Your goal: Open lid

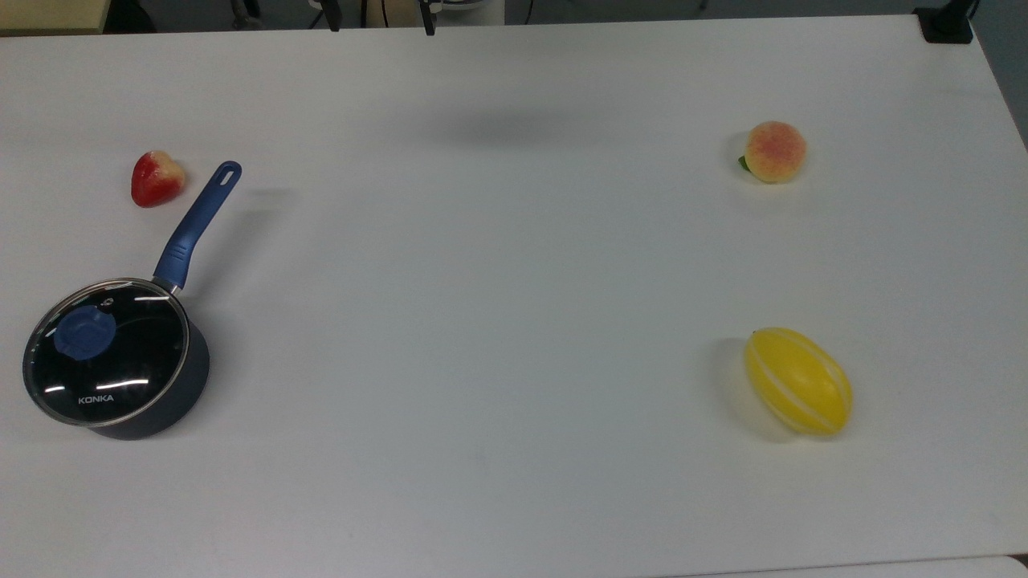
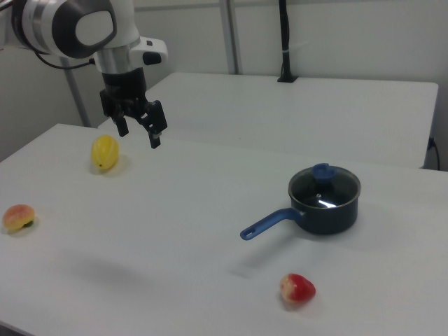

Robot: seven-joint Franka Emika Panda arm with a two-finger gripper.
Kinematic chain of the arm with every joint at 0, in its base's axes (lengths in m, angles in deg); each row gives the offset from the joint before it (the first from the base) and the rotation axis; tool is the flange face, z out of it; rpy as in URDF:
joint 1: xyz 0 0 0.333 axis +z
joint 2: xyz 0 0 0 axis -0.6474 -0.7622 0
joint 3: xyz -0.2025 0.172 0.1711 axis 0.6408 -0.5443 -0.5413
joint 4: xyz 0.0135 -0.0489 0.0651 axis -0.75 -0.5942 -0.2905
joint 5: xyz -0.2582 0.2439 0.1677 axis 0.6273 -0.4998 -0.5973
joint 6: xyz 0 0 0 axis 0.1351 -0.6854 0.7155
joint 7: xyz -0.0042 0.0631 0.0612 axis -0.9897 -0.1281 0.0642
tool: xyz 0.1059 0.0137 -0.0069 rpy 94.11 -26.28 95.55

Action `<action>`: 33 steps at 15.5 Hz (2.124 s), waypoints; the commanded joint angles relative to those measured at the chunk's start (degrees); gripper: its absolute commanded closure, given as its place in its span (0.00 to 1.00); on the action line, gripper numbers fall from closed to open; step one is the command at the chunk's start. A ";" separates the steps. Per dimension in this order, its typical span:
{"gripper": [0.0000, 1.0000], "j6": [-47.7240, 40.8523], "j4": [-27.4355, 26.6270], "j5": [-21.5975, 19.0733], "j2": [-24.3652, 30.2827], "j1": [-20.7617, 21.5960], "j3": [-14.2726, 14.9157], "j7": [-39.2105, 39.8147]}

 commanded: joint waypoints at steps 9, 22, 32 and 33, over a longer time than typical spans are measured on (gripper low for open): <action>0.00 0.23 -0.52 -0.69 0.70 0.50 0.22 1.06; 0.00 3.92 15.71 -0.07 -13.96 -8.98 1.88 -2.27; 0.00 21.40 19.43 6.07 -24.43 -13.47 2.50 -12.73; 0.00 23.24 19.43 6.77 -25.31 -13.64 2.50 -13.53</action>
